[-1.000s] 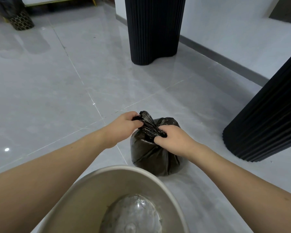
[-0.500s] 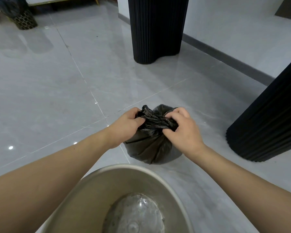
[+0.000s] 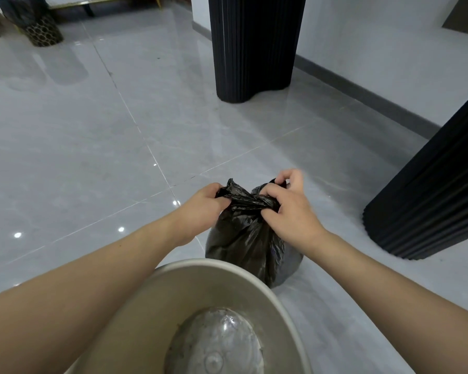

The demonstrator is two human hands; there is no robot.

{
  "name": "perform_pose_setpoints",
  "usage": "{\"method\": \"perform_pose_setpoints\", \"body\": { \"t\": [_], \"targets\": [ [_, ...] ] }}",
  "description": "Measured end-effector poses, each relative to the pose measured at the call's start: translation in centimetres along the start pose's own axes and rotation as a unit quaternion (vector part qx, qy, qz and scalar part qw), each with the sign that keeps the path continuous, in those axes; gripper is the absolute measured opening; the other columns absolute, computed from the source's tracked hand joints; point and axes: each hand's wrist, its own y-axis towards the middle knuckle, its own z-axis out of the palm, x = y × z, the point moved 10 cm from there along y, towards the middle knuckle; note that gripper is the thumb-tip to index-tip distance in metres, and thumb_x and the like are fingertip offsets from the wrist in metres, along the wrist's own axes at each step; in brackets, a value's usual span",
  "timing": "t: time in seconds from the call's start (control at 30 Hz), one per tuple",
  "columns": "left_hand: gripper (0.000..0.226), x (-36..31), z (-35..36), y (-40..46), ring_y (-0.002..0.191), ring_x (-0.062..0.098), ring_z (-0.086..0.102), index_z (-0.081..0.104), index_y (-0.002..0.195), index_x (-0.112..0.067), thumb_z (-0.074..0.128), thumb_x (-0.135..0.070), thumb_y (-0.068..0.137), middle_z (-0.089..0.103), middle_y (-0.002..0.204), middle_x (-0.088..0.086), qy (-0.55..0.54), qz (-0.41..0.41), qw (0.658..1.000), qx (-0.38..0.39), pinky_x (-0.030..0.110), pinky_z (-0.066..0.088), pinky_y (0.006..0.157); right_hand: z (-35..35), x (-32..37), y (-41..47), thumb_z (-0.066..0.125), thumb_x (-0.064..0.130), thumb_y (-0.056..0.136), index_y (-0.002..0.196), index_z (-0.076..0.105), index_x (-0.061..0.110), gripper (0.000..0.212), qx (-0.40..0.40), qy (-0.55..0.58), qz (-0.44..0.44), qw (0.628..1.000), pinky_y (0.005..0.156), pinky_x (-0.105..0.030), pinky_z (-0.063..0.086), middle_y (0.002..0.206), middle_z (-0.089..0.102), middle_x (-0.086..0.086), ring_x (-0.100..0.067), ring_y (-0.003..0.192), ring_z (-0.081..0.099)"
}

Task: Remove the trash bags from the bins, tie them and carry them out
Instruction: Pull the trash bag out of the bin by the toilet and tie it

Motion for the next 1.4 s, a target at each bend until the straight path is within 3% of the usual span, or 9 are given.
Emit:
{"method": "perform_pose_setpoints", "body": {
  "t": [0.17, 0.37, 0.53, 0.83, 0.97, 1.07, 1.17, 1.27, 1.4],
  "targets": [
    [0.015, 0.0, 0.4, 0.1, 0.084, 0.016, 0.055, 0.058, 0.108, -0.015, 0.047, -0.014, 0.099, 0.064, 0.102, 0.008, 0.010, -0.013, 1.000, 0.004, 0.020, 0.040, 0.065, 0.6, -1.3, 0.1, 0.051, 0.008, 0.078, 0.083, 0.053, 0.033, 0.026, 0.016, -0.044, 0.060, 0.997, 0.069, -0.026, 0.035, 0.097, 0.047, 0.007, -0.013, 0.082, 0.050],
    [0.018, 0.0, -0.5, 0.6, 0.077, 0.013, 0.054, 0.058, 0.109, -0.009, 0.045, -0.009, 0.096, 0.061, 0.095, 0.008, 0.010, -0.024, 0.999, -0.030, 0.017, 0.039, 0.059, 3.3, -1.6, -0.5, 0.055, -0.001, 0.081, 0.079, 0.061, 0.022, 0.023, 0.142, 0.155, 0.137, 0.968, 0.043, -0.016, 0.031, 0.071, 0.061, 0.003, -0.004, 0.049, 0.045],
    [0.015, 0.7, -0.5, 1.0, 0.081, 0.023, 0.059, 0.057, 0.101, -0.010, 0.044, -0.006, 0.094, 0.063, 0.092, 0.011, -0.037, -0.040, 0.998, -0.044, 0.027, 0.046, 0.071, 2.0, -0.3, -0.3, 0.053, 0.004, 0.081, 0.093, 0.052, 0.026, 0.025, 0.096, 0.015, 0.055, 0.994, 0.069, -0.009, 0.033, 0.095, 0.049, 0.008, -0.005, 0.085, 0.046],
    [0.018, 0.7, 0.6, 0.6, 0.070, 0.019, 0.062, 0.062, 0.102, -0.008, 0.053, -0.019, 0.090, 0.068, 0.084, 0.008, -0.047, -0.084, 0.995, -0.027, 0.033, 0.049, 0.070, 0.9, 2.6, -1.0, 0.050, 0.006, 0.080, 0.127, 0.049, 0.019, 0.049, 0.018, -0.208, -0.079, 0.975, 0.092, -0.035, 0.032, 0.113, 0.057, 0.000, -0.023, 0.102, 0.042],
    [0.022, -0.3, 2.4, -1.2, 0.055, 0.006, 0.056, 0.064, 0.074, -0.025, 0.059, -0.044, 0.064, 0.064, 0.068, -0.008, -0.010, -0.095, 0.991, 0.095, 0.031, 0.032, 0.066, 1.9, 1.6, -0.6, 0.048, 0.006, 0.083, 0.099, 0.055, 0.016, 0.021, 0.083, -0.091, -0.022, 0.992, 0.075, -0.023, 0.037, 0.091, 0.045, 0.005, -0.018, 0.092, 0.047],
    [0.014, -0.1, 2.7, -1.2, 0.061, -0.003, 0.065, 0.070, 0.085, -0.025, 0.070, -0.028, 0.072, 0.074, 0.076, -0.012, 0.024, -0.075, 0.989, 0.127, 0.028, 0.038, 0.067, 2.1, 0.3, -0.2, 0.045, 0.010, 0.086, 0.076, 0.044, 0.027, 0.019, 0.104, -0.022, 0.056, 0.993, 0.063, -0.017, 0.032, 0.086, 0.044, 0.008, -0.013, 0.084, 0.047],
    [0.017, 0.3, 2.6, -0.7, 0.081, 0.013, 0.072, 0.073, 0.092, -0.020, 0.074, -0.015, 0.076, 0.076, 0.089, 0.001, 0.038, -0.068, 0.991, 0.113, 0.025, 0.050, 0.072, 2.3, -0.3, -0.2, 0.043, 0.023, 0.084, 0.083, 0.052, 0.018, 0.010, 0.120, 0.028, 0.111, 0.986, 0.070, -0.024, 0.040, 0.092, 0.052, 0.002, -0.015, 0.087, 0.052],
    [0.005, 0.3, 2.0, -0.3, 0.061, 0.012, 0.065, 0.067, 0.072, -0.021, 0.068, -0.018, 0.076, 0.069, 0.071, 0.000, 0.063, -0.049, 0.994, 0.076, 0.019, 0.049, 0.056, 2.3, -0.4, -0.5, 0.042, 0.038, 0.078, 0.089, 0.056, 0.006, 0.036, 0.125, 0.119, 0.164, 0.971, 0.075, -0.038, 0.044, 0.091, 0.061, -0.009, -0.024, 0.086, 0.059],
    [0.014, -0.5, 1.6, -0.2, 0.063, 0.017, 0.059, 0.061, 0.072, -0.020, 0.061, -0.032, 0.065, 0.062, 0.069, -0.001, 0.129, -0.006, 0.990, 0.051, 0.028, 0.047, 0.063, 3.4, -1.5, -1.6, 0.046, 0.038, 0.084, 0.079, 0.058, 0.016, 0.026, 0.169, 0.217, 0.244, 0.930, 0.071, -0.032, 0.046, 0.078, 0.062, -0.003, -0.019, 0.075, 0.061]
  ]
}}
